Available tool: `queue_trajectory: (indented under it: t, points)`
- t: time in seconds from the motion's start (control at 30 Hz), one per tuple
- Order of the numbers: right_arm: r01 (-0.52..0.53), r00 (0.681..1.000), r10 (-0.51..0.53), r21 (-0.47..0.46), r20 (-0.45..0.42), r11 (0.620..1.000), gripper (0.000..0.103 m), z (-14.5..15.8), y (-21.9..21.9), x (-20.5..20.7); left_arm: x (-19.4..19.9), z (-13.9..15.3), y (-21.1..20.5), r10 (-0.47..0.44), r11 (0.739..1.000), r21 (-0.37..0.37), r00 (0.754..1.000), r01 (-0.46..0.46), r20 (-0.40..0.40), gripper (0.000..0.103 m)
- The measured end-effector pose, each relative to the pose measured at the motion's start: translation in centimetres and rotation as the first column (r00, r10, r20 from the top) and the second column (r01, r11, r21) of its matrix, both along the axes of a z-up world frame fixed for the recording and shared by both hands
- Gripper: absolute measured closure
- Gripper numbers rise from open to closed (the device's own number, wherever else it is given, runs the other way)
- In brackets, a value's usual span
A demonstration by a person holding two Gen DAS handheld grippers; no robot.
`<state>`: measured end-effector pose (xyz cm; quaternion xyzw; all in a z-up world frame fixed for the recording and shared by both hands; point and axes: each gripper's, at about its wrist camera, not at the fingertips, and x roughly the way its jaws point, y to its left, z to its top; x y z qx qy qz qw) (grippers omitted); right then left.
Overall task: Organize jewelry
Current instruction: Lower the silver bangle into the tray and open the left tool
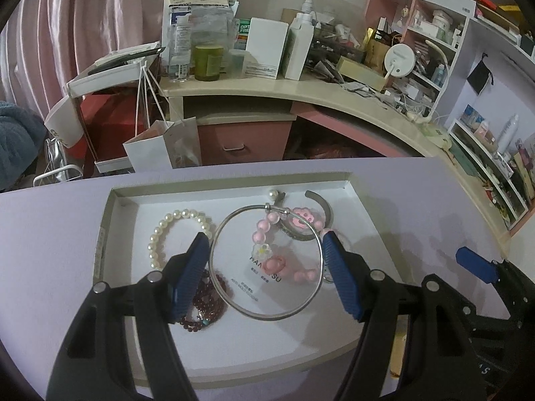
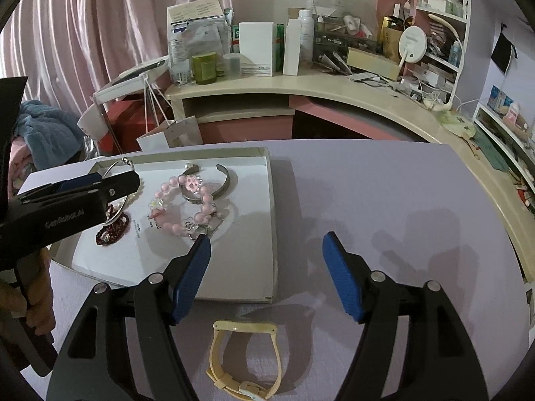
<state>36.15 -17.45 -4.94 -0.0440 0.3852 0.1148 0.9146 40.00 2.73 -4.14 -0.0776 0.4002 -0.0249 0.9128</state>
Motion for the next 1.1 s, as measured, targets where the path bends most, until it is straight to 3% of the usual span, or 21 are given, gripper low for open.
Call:
queue_trajectory:
  t: [0.33, 0.4, 0.73, 1.1]
  points:
    - [-0.001, 1.0, 0.001, 0.002, -0.003, 1.0, 0.032, 0.0, 0.0, -0.1, 0.5, -0.4, 0.5, 0.017, 1.0, -0.003, 1.0, -0.017, -0.021, 0.033]
    - [0.0, 1.0, 0.0, 0.002, -0.004, 1.0, 0.032, 0.0, 0.0, -0.2, 0.5, -0.6, 0.7, 0.023, 1.0, -0.008, 0.999, -0.024, -0.029, 0.026]
    - [-0.001, 1.0, 0.001, 0.008, 0.004, 1.0, 0.032, 0.2, 0.3, -0.8, -1.5, 0.8, 2.4, 0.067, 0.998, -0.003, 0.997, -0.067, 0.022, 0.02]
    - [-0.019, 0.999, 0.018, 0.022, 0.045, 1.0, 0.032, 2.1, 0.8, -3.0, -5.3, 3.8, 3.2, 0.132, 0.988, 0.065, 0.987, -0.138, 0.089, 0.015]
